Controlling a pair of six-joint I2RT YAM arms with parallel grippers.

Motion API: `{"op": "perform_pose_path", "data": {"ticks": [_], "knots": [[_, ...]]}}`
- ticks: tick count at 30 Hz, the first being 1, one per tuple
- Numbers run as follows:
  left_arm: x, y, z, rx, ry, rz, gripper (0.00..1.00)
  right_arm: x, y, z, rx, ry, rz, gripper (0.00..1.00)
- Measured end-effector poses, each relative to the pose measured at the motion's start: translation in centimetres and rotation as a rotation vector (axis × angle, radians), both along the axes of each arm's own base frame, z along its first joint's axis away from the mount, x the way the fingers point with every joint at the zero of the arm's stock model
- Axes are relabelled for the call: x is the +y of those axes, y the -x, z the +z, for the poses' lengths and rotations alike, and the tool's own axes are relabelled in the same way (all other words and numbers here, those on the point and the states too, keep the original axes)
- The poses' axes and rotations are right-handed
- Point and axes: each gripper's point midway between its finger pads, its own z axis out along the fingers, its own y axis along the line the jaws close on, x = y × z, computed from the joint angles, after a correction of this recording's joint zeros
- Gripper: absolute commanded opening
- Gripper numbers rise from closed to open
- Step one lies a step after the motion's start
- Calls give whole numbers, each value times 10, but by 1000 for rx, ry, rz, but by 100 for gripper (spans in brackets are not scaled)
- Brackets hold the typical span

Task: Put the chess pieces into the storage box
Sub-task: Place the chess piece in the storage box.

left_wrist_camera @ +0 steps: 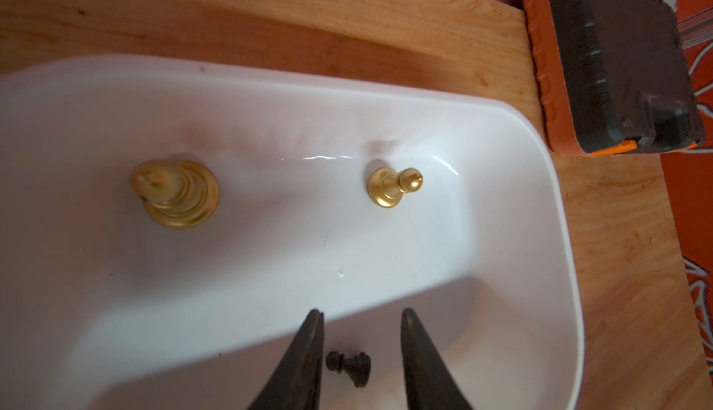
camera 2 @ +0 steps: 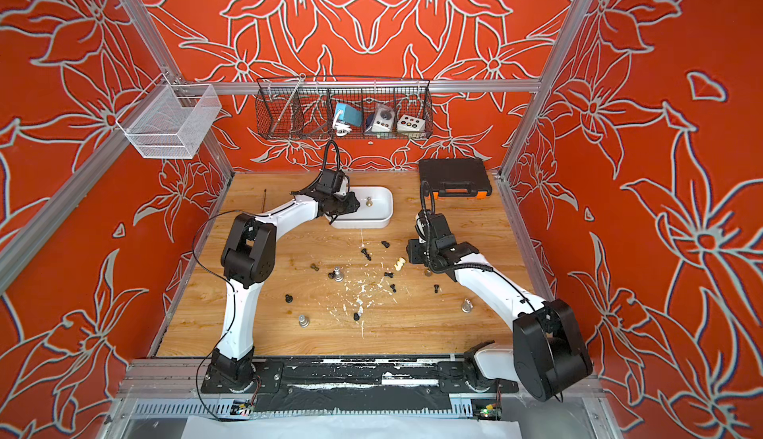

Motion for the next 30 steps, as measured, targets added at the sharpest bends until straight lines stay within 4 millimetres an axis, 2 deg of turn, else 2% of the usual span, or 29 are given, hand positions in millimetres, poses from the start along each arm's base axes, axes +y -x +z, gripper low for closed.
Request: {"op": "perform_pose_path", "data": {"ticks": [3, 7, 17, 23, 30], "knots": [[1, 6, 0, 0, -4, -14, 36, -1, 1, -1, 4, 8, 2, 49], [2, 18, 11, -21, -3, -47, 37, -3, 5, -5, 19, 27, 12, 49], [7, 50, 66, -168, 15, -130, 38, -5, 7, -11, 53, 66, 33, 48], [11, 80, 85, -251, 32, -189, 39, -3, 4, -23, 104, 73, 15, 48], [16, 114, 95, -328, 49, -248, 40, 4, -4, -35, 176, 65, -41, 48]]}}
